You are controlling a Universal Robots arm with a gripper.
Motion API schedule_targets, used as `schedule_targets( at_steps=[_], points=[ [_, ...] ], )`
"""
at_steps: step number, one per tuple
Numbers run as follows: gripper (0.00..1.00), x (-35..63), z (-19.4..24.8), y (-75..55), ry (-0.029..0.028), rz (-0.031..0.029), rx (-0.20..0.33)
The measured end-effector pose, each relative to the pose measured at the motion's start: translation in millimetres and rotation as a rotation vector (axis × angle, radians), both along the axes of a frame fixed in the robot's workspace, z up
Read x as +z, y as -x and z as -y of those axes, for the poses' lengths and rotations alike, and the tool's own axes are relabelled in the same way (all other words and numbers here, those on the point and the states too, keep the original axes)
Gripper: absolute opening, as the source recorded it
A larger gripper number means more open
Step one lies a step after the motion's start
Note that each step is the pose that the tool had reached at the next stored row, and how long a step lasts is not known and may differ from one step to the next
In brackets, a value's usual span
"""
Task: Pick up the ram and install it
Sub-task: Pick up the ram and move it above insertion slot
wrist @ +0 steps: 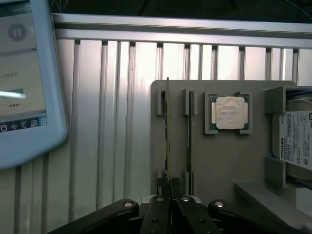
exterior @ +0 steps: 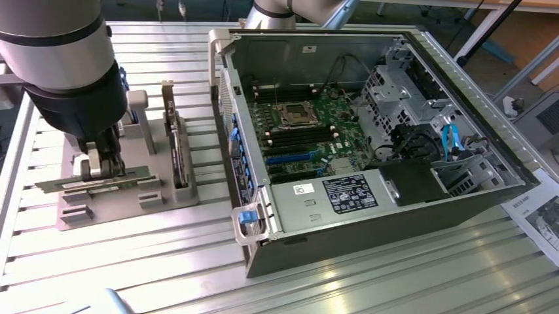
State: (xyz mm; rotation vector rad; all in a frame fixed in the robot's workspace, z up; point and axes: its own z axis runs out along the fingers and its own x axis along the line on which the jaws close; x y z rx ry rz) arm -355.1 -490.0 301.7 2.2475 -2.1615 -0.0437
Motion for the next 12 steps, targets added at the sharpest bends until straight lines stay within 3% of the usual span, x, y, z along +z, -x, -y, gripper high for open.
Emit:
schedule_targets(
  at_steps=[12],
  points=[
    [0.12, 27.1, 0.0, -0.1, 0.0000, 0.0000, 0.000]
  ],
)
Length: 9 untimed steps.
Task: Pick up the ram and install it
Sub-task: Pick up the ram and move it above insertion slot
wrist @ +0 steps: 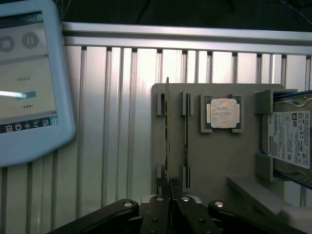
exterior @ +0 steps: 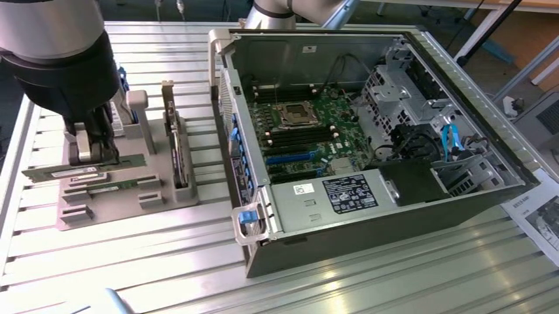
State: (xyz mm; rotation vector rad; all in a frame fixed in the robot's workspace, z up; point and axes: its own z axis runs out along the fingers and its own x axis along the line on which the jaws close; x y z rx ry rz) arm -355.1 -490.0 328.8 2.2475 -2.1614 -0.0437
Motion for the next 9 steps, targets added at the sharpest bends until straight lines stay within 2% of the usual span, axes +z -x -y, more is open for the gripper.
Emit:
schedule_targets(
  at_steps=[4, 9],
  points=[
    [0.12, 13.1, 0.0, -0.3, 0.0000, 0.0000, 0.000],
    [0.12, 24.4, 0.0, -0.7, -0.0001, 0.0001, 0.000]
  ],
)
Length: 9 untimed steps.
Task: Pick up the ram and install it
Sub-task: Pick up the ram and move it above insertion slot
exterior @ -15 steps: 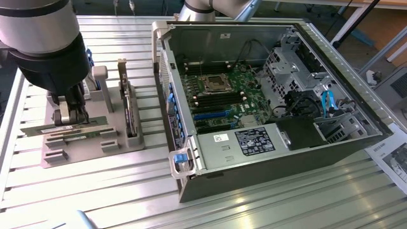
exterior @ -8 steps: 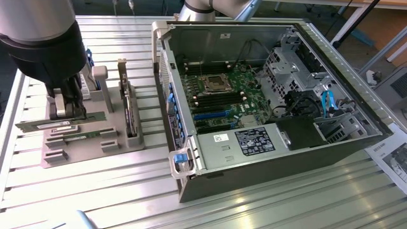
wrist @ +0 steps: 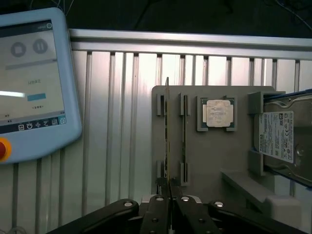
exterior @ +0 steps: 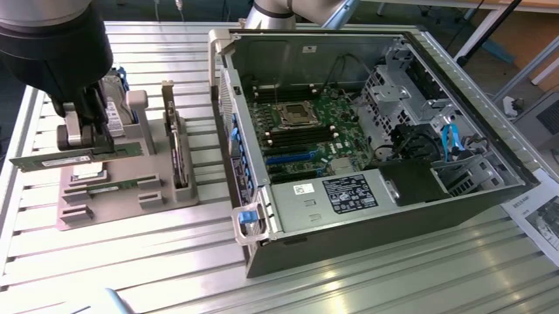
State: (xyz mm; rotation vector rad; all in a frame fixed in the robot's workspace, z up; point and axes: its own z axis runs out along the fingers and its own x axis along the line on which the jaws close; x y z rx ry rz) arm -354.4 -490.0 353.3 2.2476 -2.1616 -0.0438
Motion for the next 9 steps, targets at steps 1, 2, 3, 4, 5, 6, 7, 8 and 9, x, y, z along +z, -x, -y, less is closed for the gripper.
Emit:
schedule_targets(
  at_steps=[1, 2, 3, 4, 5, 6, 7, 8, 9],
  points=[
    [0.12, 1.9, 0.0, -0.1, 0.0000, -0.0001, 0.000],
    [0.12, 3.8, 0.0, -0.2, 0.0001, -0.0001, 0.000],
    [0.12, 5.3, 0.0, -0.3, 0.0001, -0.0001, 0.000],
    [0.12, 6.8, 0.0, -0.4, 0.0001, -0.0001, 0.000],
    [0.12, 8.4, 0.0, -0.4, 0.0001, -0.0002, 0.000],
    [0.12, 10.2, 0.0, -0.5, 0.0000, -0.0002, 0.000],
    [0.12, 12.8, 0.0, -0.6, 0.0001, -0.0003, 0.000],
    [0.12, 14.2, 0.0, -0.6, 0.0001, -0.0002, 0.000],
    [0.12, 16.5, 0.0, -0.6, 0.0000, -0.0001, 0.000]
  ],
)
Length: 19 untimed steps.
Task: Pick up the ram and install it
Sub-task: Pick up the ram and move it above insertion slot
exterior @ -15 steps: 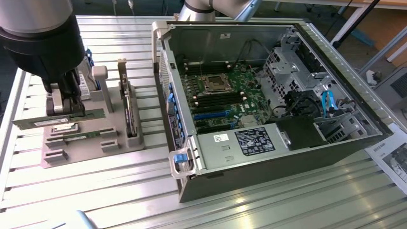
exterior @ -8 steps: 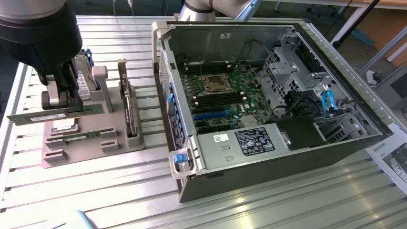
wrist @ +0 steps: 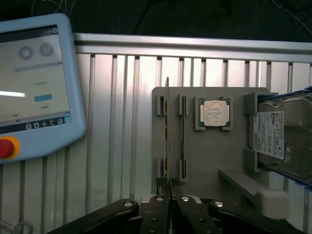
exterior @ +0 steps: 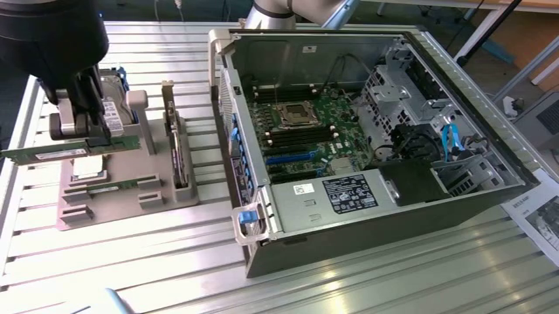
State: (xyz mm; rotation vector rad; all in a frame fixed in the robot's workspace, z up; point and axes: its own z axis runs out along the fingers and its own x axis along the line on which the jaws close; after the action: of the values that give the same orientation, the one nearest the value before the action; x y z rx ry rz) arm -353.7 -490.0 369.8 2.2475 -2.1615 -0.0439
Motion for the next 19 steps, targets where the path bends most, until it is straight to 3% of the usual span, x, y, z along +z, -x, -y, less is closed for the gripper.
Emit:
schedule_targets(
  at_steps=[13, 19],
  points=[
    [0.12, 26.3, 0.0, -0.7, 0.0000, -0.0001, 0.000],
    [0.12, 26.5, 0.0, -0.7, -0.0004, -0.0001, 0.000]
  ],
)
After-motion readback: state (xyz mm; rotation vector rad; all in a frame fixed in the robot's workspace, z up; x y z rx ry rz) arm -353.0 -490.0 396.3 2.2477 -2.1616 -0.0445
